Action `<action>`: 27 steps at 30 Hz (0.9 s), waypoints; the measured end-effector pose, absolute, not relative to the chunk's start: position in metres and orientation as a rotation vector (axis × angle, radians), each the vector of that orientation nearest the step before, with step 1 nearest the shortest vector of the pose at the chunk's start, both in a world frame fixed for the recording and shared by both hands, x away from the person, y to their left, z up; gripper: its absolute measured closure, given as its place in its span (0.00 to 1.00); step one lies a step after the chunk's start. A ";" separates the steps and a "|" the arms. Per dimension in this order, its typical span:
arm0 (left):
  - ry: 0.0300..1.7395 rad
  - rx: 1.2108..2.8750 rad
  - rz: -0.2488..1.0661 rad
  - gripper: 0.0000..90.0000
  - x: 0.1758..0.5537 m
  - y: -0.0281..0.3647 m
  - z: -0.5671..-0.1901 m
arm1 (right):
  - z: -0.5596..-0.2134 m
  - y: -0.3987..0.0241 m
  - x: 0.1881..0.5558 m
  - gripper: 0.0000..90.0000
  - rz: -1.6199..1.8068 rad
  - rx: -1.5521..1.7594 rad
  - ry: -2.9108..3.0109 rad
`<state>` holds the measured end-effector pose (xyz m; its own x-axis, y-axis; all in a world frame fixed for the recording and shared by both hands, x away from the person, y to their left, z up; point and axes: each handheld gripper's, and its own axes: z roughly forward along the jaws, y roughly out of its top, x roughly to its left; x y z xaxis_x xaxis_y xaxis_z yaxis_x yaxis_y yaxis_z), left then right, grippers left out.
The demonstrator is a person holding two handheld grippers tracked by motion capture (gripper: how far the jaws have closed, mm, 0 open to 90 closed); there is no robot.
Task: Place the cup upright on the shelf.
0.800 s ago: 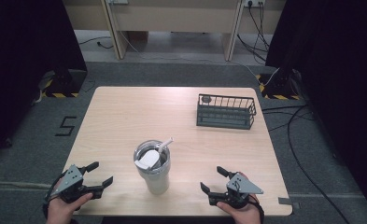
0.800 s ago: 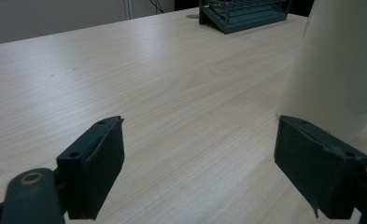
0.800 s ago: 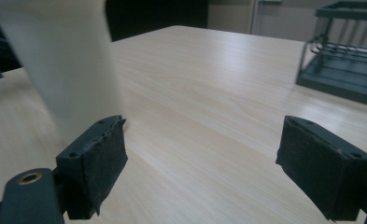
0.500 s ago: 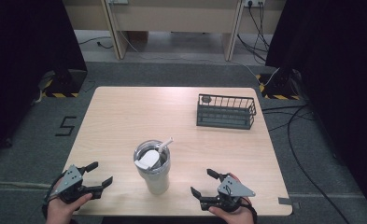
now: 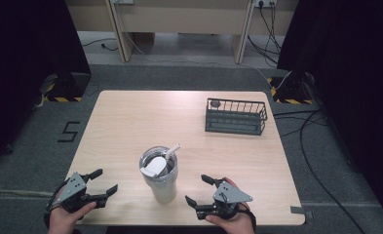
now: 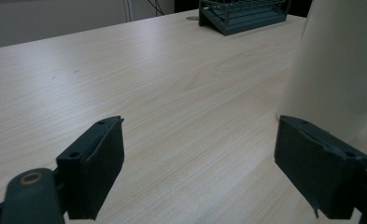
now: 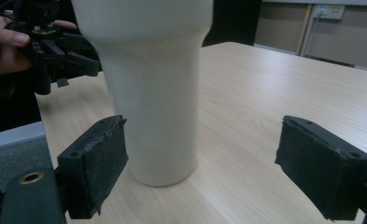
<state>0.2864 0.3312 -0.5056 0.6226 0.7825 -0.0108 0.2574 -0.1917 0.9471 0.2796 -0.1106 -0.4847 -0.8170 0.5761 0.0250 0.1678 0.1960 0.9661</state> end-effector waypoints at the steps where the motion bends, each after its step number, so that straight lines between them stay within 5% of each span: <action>1: 0.850 1.747 0.595 0.17 0.286 0.331 -0.506 | -0.484 -0.108 0.280 0.18 1.655 0.689 2.138; 27: 0.850 1.745 0.588 0.17 0.287 0.331 -0.506 | -0.490 -0.054 0.298 0.17 1.719 0.603 2.197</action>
